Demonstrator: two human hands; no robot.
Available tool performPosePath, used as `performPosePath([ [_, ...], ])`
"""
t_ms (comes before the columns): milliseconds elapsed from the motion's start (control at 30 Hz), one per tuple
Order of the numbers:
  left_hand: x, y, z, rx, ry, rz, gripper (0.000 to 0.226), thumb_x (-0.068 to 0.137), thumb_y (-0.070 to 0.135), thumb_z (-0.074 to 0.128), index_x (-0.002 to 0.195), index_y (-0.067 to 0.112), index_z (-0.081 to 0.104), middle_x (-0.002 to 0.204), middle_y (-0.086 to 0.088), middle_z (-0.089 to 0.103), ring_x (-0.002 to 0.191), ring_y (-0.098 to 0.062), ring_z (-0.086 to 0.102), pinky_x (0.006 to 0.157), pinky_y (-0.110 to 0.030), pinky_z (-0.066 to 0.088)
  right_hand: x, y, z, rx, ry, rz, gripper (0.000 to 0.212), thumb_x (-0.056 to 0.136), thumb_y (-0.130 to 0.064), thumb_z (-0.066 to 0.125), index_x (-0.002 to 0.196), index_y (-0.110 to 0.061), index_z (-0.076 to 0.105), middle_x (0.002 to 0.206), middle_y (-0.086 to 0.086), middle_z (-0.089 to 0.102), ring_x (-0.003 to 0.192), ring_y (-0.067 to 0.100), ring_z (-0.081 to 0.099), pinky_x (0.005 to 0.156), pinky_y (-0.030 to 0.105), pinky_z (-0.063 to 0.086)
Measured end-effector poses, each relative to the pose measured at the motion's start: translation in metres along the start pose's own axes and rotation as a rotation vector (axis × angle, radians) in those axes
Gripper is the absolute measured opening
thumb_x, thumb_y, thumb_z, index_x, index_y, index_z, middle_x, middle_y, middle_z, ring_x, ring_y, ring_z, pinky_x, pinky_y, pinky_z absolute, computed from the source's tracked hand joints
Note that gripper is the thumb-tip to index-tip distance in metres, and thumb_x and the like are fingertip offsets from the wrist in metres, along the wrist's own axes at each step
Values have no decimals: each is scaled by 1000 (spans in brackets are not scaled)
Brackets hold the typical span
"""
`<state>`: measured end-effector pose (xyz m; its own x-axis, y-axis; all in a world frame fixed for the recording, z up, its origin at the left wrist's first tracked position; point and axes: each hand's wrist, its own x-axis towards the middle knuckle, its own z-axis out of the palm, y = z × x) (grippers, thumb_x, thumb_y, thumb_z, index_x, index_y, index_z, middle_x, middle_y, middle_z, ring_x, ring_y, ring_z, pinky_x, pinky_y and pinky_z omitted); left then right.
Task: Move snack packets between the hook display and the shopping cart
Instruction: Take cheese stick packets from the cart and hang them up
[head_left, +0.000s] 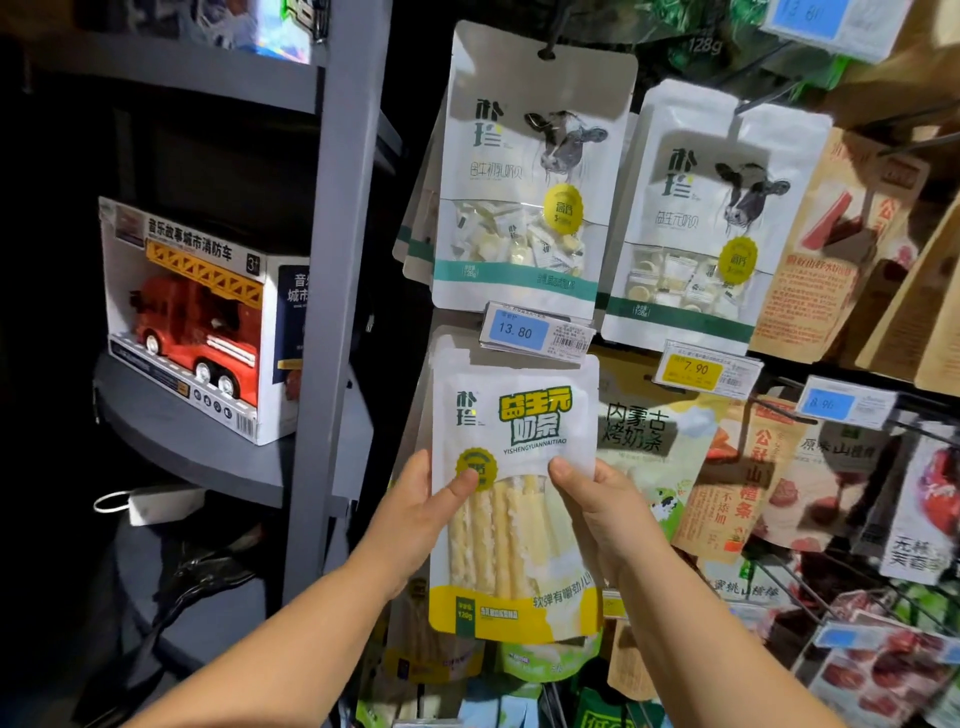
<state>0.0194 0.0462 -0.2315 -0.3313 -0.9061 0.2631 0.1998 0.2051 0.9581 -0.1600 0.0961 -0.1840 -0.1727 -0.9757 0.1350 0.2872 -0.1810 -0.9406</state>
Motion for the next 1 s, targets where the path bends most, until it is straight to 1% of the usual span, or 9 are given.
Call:
performPosePath([
  [67, 1, -2, 0, -26, -11, -10, 67, 63, 56, 74, 118, 22, 57, 112, 3, 70, 104, -17, 67, 94, -45, 51, 2, 2, 2, 8, 5, 8, 24, 86, -1, 56, 108, -2, 64, 99, 9, 75, 93, 16, 72, 70, 20, 56],
  [167, 3, -4, -1, -21, -17, -5, 69, 61, 47, 80, 119, 18, 59, 111, -3, 71, 103, -23, 68, 93, -50, 51, 5, 4, 4, 4, 10, 30, 22, 89, 0, 55, 109, 0, 64, 103, 14, 74, 97, 24, 72, 71, 25, 58],
  [300, 8, -5, -3, -22, 24, -2, 74, 59, 46, 81, 121, 14, 58, 110, -4, 71, 101, -22, 68, 92, -50, 52, 9, 4, 9, 2, 38, 52, 15, 93, 2, 52, 103, 0, 64, 93, 12, 76, 84, 19, 74, 63, 24, 58],
  [533, 16, -6, -2, -15, 83, 19, 58, 64, 34, 77, 115, 15, 59, 102, 1, 73, 91, -14, 70, 72, -25, 55, 15, 3, 12, 10, 42, 53, 15, 95, 3, 50, 101, 0, 63, 85, 9, 76, 75, 16, 74, 57, 22, 56],
  [633, 18, -7, -2, -20, 103, 12, 52, 68, 31, 82, 112, 17, 59, 100, 1, 74, 88, -11, 71, 65, -18, 53, 21, 5, 11, -9, 55, 62, 13, 95, 2, 52, 103, 1, 62, 86, 12, 76, 77, 19, 74, 58, 24, 57],
  [767, 26, -11, -4, 6, 115, -11, 46, 75, 23, 80, 115, 16, 59, 102, -1, 73, 92, -14, 70, 72, -24, 54, 29, 10, 8, -123, 102, 63, 12, 94, -3, 56, 102, 2, 65, 80, 9, 76, 70, 16, 73, 56, 22, 55],
  [867, 32, -13, -6, 78, 163, -19, 38, 77, 22, 78, 110, 21, 59, 98, 4, 72, 88, -8, 68, 73, -23, 53, 35, 14, 8, -252, 152, 55, 25, 92, -19, 66, 105, 3, 66, 77, 7, 72, 65, 18, 67, 60, 24, 53],
  [933, 37, -14, -6, 89, 186, -24, 35, 78, 21, 77, 107, 21, 58, 97, 5, 71, 87, -8, 68, 71, -23, 53, 39, 15, 9, -277, 159, 63, 17, 94, -17, 63, 100, -2, 68, 74, 5, 73, 61, 16, 69, 53, 23, 51],
  [1000, 42, -15, -8, 95, 211, -34, 33, 79, 22, 76, 107, 21, 59, 98, 4, 71, 89, -10, 67, 76, -29, 55, 42, 17, 11, -283, 159, 67, 11, 96, -12, 59, 93, -5, 67, 67, 2, 73, 56, 12, 69, 46, 21, 49],
])
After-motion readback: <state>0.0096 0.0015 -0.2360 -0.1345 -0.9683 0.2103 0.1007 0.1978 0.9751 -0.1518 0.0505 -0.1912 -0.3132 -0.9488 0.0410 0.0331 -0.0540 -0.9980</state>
